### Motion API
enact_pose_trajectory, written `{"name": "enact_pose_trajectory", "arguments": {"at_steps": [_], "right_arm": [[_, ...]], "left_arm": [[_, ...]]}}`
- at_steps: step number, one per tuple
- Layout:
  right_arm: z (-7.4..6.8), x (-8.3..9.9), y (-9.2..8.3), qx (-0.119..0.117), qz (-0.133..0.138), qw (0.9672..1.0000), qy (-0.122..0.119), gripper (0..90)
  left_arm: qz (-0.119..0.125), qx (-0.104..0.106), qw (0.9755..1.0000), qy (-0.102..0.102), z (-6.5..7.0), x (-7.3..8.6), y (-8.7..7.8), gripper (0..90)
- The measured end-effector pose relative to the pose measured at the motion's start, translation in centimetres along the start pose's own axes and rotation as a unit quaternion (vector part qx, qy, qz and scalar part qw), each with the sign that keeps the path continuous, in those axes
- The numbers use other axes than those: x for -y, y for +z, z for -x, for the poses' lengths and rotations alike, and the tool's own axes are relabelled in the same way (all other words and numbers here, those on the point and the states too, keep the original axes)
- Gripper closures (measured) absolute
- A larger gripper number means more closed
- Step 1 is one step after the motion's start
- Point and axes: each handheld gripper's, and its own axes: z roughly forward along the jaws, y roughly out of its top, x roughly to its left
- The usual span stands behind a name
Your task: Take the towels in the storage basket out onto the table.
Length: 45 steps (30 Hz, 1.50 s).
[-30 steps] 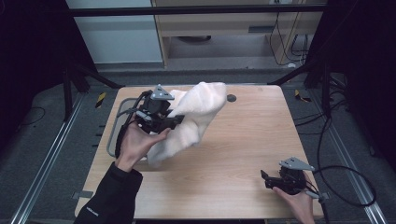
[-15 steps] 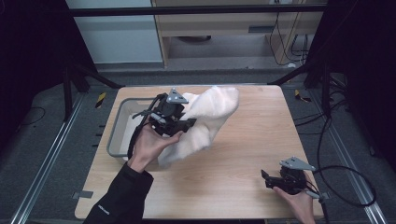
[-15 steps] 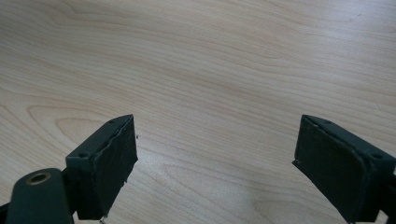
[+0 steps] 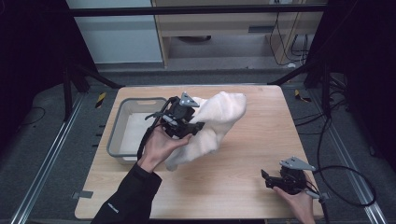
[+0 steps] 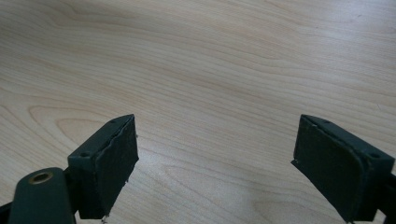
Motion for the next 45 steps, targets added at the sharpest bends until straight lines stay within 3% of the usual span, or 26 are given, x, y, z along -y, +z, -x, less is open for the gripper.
{"name": "enact_pose_trajectory", "arguments": {"at_steps": [45], "right_arm": [[-0.1,0.1,0.1,-0.001,-0.005,1.0,0.0,13.4]], "left_arm": [[-0.049,0.031,0.9983,0.003,1.6,2.7,8.4,69.9]]}}
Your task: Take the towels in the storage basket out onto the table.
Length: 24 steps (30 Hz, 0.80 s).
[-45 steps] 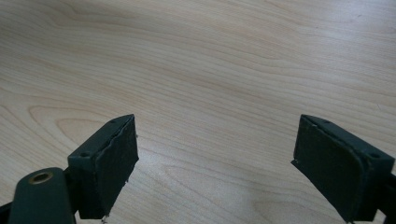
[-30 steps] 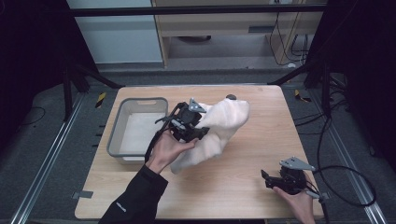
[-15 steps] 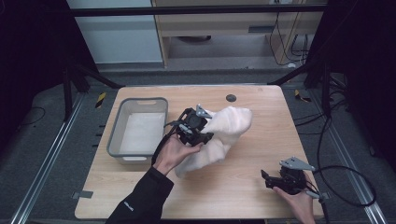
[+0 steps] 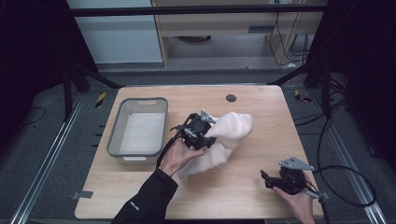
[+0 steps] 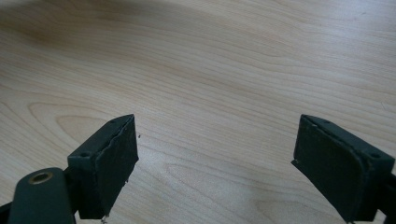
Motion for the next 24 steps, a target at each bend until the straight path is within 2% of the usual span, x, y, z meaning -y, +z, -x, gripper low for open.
{"name": "enact_pose_trajectory", "arguments": {"at_steps": [12,24], "right_arm": [[0.0,0.0,0.0,0.0,0.0,1.0,0.0,13.4],[0.0,0.0,0.0,-0.001,-0.002,1.0,-0.002,13.3]], "left_arm": [[-0.013,0.009,0.9999,-0.005,0.2,0.9,2.6,69.6],[-0.026,0.011,0.9996,-0.006,0.5,1.6,4.4,68.0]]}}
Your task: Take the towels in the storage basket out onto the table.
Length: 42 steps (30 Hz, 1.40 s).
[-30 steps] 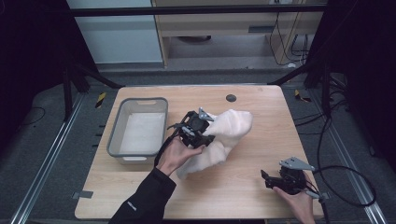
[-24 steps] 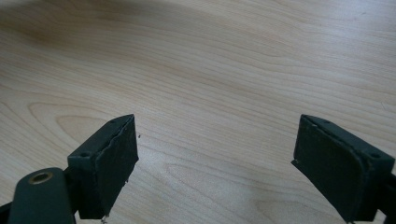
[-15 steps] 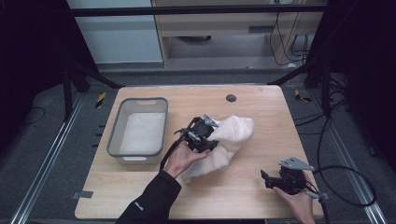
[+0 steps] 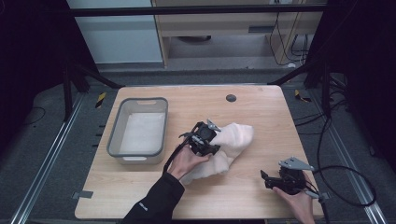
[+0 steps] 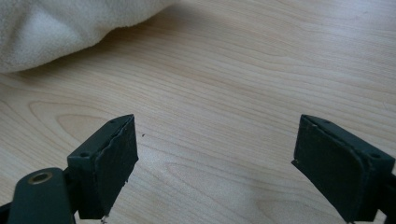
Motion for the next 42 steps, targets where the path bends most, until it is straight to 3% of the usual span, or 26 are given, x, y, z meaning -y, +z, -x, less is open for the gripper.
{"name": "enact_pose_trajectory", "arguments": {"at_steps": [14,23,31,42], "right_arm": [[0.0,0.0,0.0,-0.001,-0.001,1.0,-0.004,13.3],[0.0,0.0,0.0,0.0,-0.001,1.0,-0.003,12.8],[0.0,0.0,0.0,0.001,-0.002,1.0,-0.001,11.7],[0.1,0.0,0.0,0.002,-0.003,1.0,-0.002,11.2]], "left_arm": [[-0.007,0.001,1.0,0.006,0.5,0.5,1.2,63.0],[0.009,0.003,0.9999,0.007,0.3,1.1,1.2,40.6],[0.046,0.014,0.9988,0.008,0.0,2.1,-0.6,28.7],[0.086,-0.007,0.9962,0.013,-0.2,3.8,-3.9,22.7]]}}
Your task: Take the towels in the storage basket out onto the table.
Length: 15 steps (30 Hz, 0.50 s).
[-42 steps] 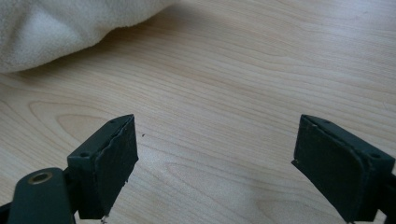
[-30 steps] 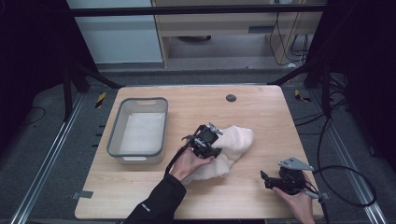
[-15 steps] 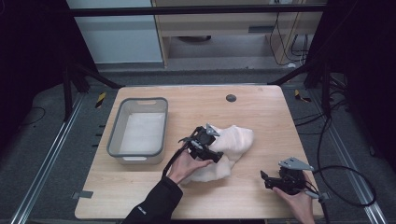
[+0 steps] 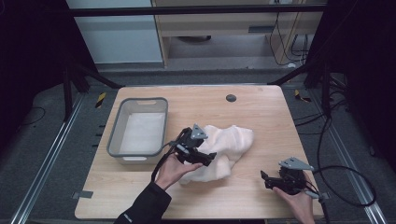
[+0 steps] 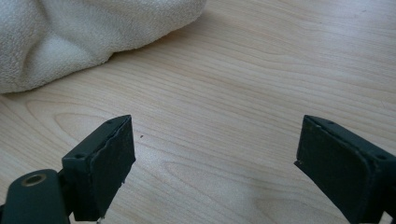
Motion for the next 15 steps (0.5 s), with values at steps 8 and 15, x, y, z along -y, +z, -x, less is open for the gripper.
{"name": "enact_pose_trajectory", "arguments": {"at_steps": [8,15], "right_arm": [[0.1,0.0,0.0,0.001,0.0,1.0,0.0,10.9],[0.1,0.0,0.0,0.002,-0.001,1.0,0.0,10.7]], "left_arm": [[0.022,-0.024,0.9994,-0.009,-0.9,1.9,-2.6,22.3],[0.044,-0.048,0.9976,-0.024,-1.9,3.8,-4.8,22.3]]}}
